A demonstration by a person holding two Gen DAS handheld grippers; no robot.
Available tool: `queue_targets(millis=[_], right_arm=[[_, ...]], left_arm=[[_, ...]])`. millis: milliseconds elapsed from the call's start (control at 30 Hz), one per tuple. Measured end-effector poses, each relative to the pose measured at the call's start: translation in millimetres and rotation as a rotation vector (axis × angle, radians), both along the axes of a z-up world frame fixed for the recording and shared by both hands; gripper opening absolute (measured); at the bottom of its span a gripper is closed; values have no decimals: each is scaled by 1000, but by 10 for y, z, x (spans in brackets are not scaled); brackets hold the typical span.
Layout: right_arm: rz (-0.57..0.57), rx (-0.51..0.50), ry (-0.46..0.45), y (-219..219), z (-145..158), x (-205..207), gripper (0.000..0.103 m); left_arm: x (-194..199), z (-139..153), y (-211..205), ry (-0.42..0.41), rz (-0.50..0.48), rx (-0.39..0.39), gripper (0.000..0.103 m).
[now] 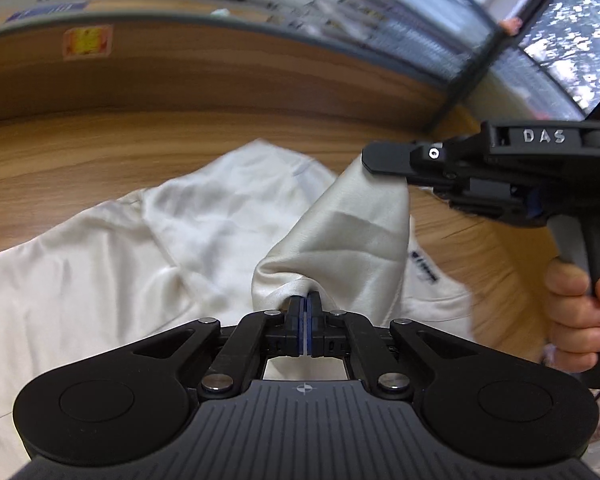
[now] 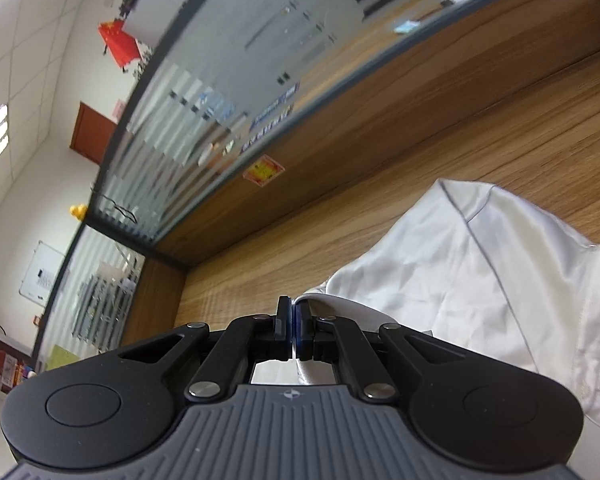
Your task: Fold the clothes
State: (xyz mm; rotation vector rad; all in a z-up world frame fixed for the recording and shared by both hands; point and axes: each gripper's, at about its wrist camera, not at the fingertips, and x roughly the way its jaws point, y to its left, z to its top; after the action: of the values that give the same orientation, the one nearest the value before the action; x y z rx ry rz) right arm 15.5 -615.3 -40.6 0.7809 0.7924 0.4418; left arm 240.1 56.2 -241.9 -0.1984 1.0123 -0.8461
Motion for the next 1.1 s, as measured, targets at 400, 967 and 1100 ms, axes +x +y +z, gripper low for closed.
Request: queue_targets(millis=[400,967,1100], right_arm=[[-153,-57,-144,-507,982,-993,2],[-146,-228,48,-102,172,185,2],[-125,-269,111,84,-142,534,2]], left_arm=[[-359,787,-273,-66,-110,-236,1],[560,-212,192,89,184,-24,1],[755,-501,262,131,170,26,2]])
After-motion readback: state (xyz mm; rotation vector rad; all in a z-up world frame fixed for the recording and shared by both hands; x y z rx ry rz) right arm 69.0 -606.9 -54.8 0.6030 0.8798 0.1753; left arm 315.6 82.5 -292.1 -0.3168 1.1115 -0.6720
